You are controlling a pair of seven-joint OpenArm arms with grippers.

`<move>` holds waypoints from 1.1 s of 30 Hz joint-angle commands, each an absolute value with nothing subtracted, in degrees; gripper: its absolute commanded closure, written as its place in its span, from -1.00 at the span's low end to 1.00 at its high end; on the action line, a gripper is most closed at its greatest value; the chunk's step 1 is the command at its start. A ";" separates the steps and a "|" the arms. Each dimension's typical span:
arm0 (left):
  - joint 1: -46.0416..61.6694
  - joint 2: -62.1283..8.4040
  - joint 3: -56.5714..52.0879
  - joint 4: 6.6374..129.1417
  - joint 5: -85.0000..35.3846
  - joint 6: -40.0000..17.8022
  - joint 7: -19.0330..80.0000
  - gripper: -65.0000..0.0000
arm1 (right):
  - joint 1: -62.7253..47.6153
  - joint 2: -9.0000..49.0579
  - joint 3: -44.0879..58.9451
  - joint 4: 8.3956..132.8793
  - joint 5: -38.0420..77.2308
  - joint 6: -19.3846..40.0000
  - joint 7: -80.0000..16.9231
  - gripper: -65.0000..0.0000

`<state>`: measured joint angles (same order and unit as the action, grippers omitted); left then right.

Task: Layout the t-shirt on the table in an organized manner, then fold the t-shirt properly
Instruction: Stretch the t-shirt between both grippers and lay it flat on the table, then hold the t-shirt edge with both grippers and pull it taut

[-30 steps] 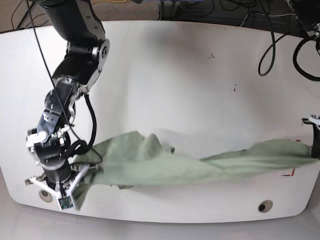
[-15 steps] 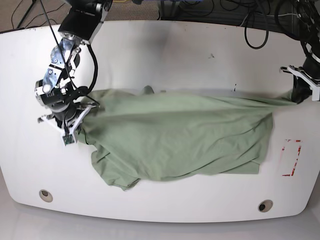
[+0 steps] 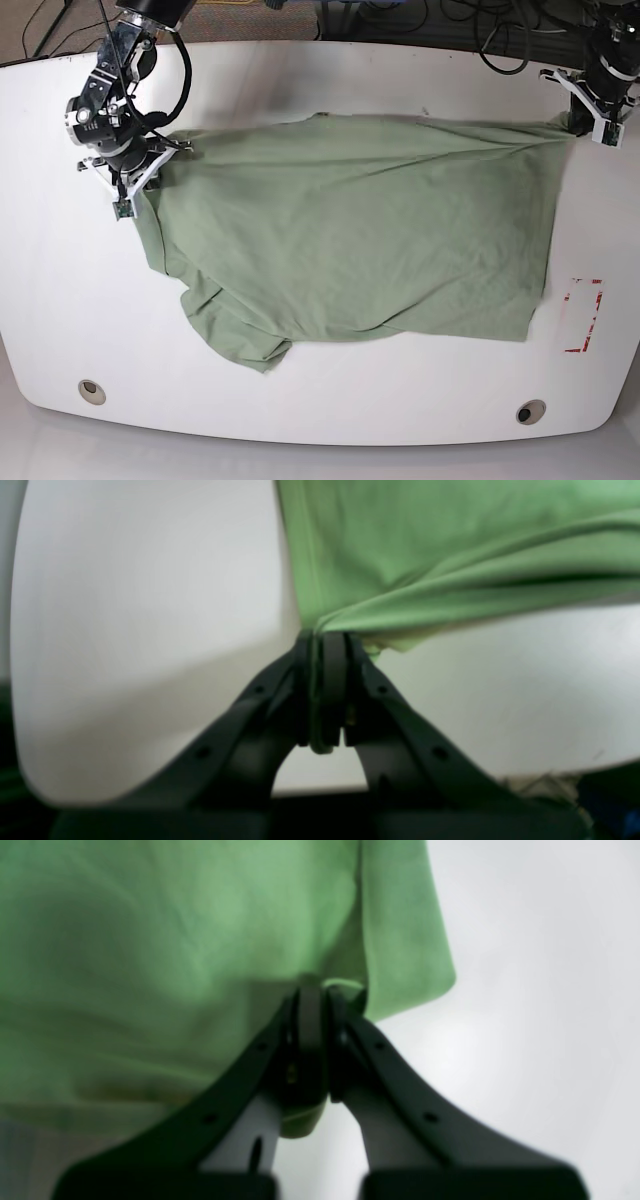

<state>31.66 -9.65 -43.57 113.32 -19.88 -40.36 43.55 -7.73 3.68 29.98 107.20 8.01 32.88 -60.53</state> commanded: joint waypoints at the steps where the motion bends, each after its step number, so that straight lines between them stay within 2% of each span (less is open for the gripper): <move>1: 32.75 -9.80 -44.18 114.15 -18.68 -40.00 42.15 1.00 | -8.57 4.44 30.29 108.53 9.36 32.66 -59.56 0.99; 12: 36.35 -9.89 -45.14 114.07 -15.52 -40.00 42.15 1.00 | -12.26 1.36 32.04 108.26 10.33 32.57 -55.96 0.99; 23: 36.44 -10.77 -48.31 113.10 -15.52 -40.00 42.15 1.00 | -12.62 1.27 32.13 105.01 10.33 32.48 -54.90 0.95; 25: 36.44 -11.82 -48.04 113.27 -15.69 -40.00 42.24 1.00 | -12.62 1.27 32.13 105.10 10.33 31.96 -54.90 0.80; 31: 36.35 -12.62 -48.04 113.27 -15.69 -40.00 42.24 1.00 | -12.62 1.27 32.22 106.15 10.95 27.03 -54.81 0.03; 33: 36.26 -12.70 -48.04 113.27 -15.78 -40.00 42.24 1.00 | -12.70 1.19 32.22 107.47 11.03 26.33 -54.81 -0.14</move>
<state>35.83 -11.94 -47.37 112.36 -15.64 -40.47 42.83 -13.13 0.60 31.94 104.95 10.50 26.63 -55.94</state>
